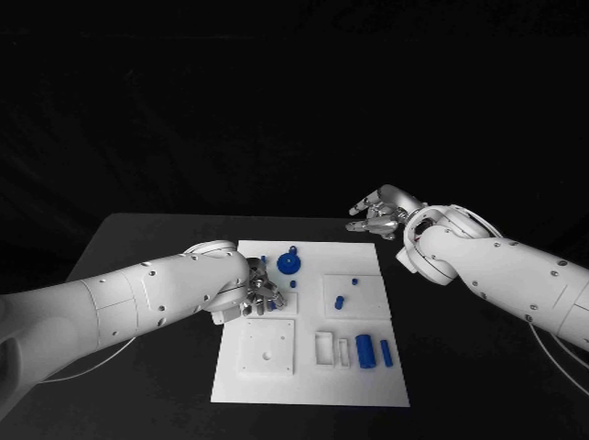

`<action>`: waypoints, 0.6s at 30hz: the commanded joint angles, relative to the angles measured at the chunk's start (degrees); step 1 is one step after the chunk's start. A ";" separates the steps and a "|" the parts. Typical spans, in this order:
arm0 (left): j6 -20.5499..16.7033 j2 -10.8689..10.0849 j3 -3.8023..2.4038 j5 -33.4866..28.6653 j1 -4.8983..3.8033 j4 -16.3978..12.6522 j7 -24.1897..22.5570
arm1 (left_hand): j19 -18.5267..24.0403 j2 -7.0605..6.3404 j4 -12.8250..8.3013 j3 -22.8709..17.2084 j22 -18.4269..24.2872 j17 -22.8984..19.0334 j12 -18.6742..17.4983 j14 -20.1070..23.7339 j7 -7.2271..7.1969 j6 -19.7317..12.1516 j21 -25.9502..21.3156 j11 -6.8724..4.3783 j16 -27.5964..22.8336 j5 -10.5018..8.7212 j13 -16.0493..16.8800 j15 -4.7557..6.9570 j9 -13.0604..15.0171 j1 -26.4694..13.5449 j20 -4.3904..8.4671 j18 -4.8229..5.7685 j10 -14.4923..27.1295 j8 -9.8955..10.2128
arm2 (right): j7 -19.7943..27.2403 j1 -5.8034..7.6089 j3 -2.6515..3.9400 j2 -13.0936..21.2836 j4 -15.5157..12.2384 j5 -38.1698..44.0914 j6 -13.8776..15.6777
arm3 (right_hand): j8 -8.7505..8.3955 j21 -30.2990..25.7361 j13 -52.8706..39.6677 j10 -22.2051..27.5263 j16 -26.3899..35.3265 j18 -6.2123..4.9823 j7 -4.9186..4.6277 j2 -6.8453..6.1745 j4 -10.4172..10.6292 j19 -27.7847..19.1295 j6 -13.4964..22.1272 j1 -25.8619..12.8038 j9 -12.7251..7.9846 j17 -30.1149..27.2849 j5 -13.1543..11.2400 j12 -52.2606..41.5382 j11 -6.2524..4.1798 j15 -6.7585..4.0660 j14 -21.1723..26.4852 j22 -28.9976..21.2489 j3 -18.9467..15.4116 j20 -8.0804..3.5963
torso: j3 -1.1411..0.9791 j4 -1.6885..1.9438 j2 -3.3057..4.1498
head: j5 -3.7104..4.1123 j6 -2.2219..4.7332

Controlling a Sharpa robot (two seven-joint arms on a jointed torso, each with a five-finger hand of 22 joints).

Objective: Assemble the parts on the task board

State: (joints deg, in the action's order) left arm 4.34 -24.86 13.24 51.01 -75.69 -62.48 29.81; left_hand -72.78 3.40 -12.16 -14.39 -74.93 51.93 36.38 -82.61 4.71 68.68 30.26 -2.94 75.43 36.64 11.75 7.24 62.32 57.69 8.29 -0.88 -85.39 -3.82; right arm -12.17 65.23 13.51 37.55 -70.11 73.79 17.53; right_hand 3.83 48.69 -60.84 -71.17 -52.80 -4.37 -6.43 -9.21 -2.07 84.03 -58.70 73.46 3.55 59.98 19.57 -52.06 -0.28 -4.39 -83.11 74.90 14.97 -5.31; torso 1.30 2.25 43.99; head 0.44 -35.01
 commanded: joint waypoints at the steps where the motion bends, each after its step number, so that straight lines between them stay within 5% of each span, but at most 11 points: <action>1: 1.94 0.36 -0.05 -1.05 -0.11 0.44 0.17 | -0.15 2.01 -1.01 -0.71 -1.00 0.04 0.38 -0.05 -7.66 10.59 -0.19 -1.71 0.25 0.18 -0.05 0.27 0.13 1.41 -0.05 -0.45 -1.47 -0.23 | 0.12 -0.05 0.03 -0.05 0.01 0.17 -0.80 | -0.29 -0.21 0.05 0.51 0.34 -0.34 0.06 0.23 0.08 2.02 -0.29 -0.41 0.03 0.05 0.02 0.24 0.08 0.21 0.07 6.31 0.28 0.11 | 0.00 0.02 0.00 | 0.03 0.01; 18: 4.21 1.88 -0.05 -0.58 -0.32 3.36 0.84 | -0.06 2.19 -1.21 -0.68 -0.99 0.31 0.40 -0.07 -7.66 10.42 -0.15 -1.77 0.36 -0.28 -0.29 0.26 0.36 1.51 -0.04 -0.39 -1.47 -0.22 | 0.12 -0.15 0.03 -0.24 0.12 0.17 -0.86 | -0.29 -0.21 0.05 0.51 0.34 -0.34 0.06 0.23 0.08 2.02 -0.29 -0.41 0.03 0.05 0.02 0.24 0.08 0.21 0.07 6.31 0.28 0.11 | -0.06 0.02 0.01 | -0.05 0.02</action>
State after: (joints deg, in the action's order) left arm 6.55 -23.18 13.19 50.65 -76.00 -59.28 30.14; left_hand -72.78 3.40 -12.24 -14.32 -74.92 52.18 36.64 -82.62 4.71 68.67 30.26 -2.94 75.43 36.53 11.57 7.16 62.62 57.69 8.29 -0.88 -85.39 -3.73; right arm -12.18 65.14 13.52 37.36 -70.00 73.79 17.39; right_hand 3.83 48.69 -60.84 -71.17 -52.80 -4.37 -6.43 -9.21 -2.06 84.03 -58.70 73.46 3.55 59.97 19.53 -52.06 -0.28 -4.39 -83.11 74.94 14.97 -5.31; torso 1.24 2.27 43.98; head 0.35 -35.02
